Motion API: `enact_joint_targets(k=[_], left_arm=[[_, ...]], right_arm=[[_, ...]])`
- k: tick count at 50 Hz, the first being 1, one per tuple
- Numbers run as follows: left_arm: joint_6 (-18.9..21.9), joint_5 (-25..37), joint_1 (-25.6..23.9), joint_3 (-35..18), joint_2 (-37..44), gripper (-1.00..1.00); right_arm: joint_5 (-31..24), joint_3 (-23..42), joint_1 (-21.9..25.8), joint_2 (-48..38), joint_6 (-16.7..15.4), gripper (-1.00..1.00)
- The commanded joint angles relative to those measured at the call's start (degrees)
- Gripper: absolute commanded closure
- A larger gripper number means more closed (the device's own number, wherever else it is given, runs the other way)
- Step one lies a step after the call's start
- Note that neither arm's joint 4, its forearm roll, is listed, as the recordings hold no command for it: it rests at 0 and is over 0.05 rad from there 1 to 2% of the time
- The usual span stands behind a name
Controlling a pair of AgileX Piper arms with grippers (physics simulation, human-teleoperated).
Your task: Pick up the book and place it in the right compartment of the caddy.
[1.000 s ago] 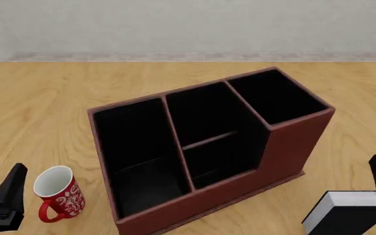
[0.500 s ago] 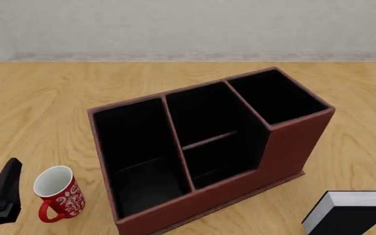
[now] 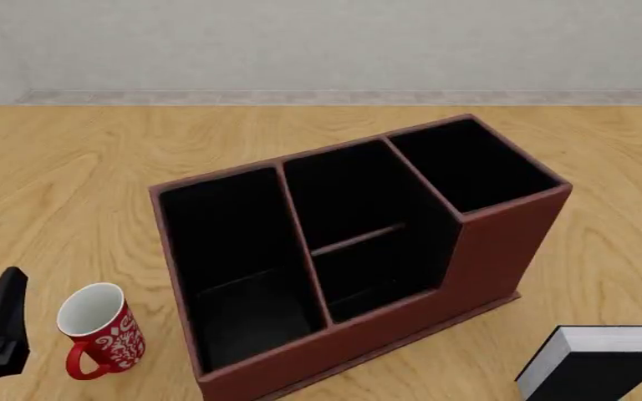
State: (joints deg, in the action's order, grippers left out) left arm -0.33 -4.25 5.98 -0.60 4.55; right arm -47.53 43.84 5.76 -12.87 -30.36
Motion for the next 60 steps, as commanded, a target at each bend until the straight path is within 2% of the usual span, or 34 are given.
enact_joint_targets(k=[1,7,9,14,15,19,24,26,27,28,34,37,46,50,60], left_arm=[[-1.0,2.2,0.2,-0.3,-3.7,-1.00],[-0.9,2.3,-0.2,-0.3,-3.7,-1.00],[-0.9,2.4,-0.2,-0.3,-3.8,-1.00],[-0.8,2.1,-0.2,-0.1,-3.6,-1.00],[-0.9,2.2,-0.2,-0.1,-3.7,-1.00],[-0.9,2.5,-0.2,-0.3,-3.8,-1.00],[-0.8,2.1,-0.2,0.0,-3.6,-1.00],[-0.8,2.3,-0.2,-0.3,-3.5,-1.00],[-0.8,2.2,-0.2,-0.3,-3.4,-1.00],[-0.8,1.9,-0.2,-0.1,-3.3,-1.00],[-0.8,1.6,-0.2,0.0,-3.0,-1.00],[-0.7,1.6,-0.2,-0.2,-2.8,-1.00],[-0.7,1.4,-0.1,-0.3,-2.6,-1.00],[-0.7,1.0,-0.1,-0.1,-2.2,-1.00],[-0.6,0.7,-0.1,0.0,-2.0,-1.00]], right_arm=[[-6.7,4.4,2.1,-3.1,-4.4,-1.00],[-10.8,6.4,4.7,-4.7,-5.2,-1.00],[-12.7,6.3,5.5,-5.2,-7.2,-1.00],[-15.1,8.2,7.2,-6.6,-8.6,-1.00],[-15.7,8.2,7.1,-6.6,-9.9,-1.00],[-16.8,9.8,7.0,-7.5,-9.9,-1.00],[-20.1,12.1,5.8,-8.3,-12.8,-1.00],[-21.9,14.4,6.2,-9.3,-12.7,-1.00],[-22.4,15.0,6.4,-9.6,-14.5,-1.00],[-22.4,15.8,6.2,-10.7,-13.5,-1.00],[-22.4,15.1,6.0,-12.9,-14.6,-1.00],[-22.4,14.9,8.4,-13.8,-13.3,-1.00],[-22.4,12.6,8.5,-15.9,-14.8,-1.00],[-22.4,9.8,7.8,-15.7,-17.9,-1.00],[-22.4,7.6,8.6,-15.8,-17.3,-1.00]])
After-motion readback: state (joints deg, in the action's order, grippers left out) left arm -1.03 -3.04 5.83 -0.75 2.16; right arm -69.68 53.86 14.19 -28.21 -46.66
